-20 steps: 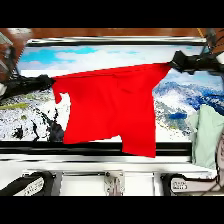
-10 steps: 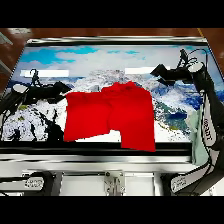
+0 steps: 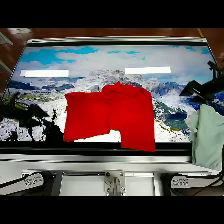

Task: Fold the shirts.

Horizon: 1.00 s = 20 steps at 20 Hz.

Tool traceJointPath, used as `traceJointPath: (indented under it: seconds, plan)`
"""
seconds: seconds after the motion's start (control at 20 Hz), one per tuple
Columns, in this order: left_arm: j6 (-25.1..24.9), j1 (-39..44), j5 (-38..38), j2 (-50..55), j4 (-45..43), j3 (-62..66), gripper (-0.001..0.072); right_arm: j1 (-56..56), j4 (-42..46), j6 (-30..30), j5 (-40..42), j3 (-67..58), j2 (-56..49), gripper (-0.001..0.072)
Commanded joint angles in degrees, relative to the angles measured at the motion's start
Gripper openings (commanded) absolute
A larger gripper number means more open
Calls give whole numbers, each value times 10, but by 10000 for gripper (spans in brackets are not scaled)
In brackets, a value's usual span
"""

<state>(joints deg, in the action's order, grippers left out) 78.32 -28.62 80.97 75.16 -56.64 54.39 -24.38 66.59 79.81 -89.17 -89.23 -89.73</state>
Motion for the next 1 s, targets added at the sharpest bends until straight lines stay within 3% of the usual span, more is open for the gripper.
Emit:
traceJointPath:
  seconds: [0.0,0.15,0.5,0.55,0.65,0.75,0.8,0.95]
  plan:
    - [-45,-22,-16,-36,7,-143,663,-34,-32,-5,-48,69,14,690]
    - [-74,3,-82,-31,80,-231,652,-19,-66,-6,-6,107,14,690]
    - [-76,98,-164,0,102,-253,646,10,-62,-6,6,110,14,690]
    - [-76,108,-179,5,116,-253,608,12,-64,-5,0,110,14,690]
    - [-76,116,-211,7,155,-253,254,15,-61,-5,-15,110,14,690]
    - [-76,114,-228,7,186,-252,90,15,-60,0,-17,113,14,690]
    - [-78,114,-226,7,186,-250,45,18,-52,2,-15,120,14,690]
    - [-89,114,-212,2,186,-250,38,49,-38,3,38,176,13,690]
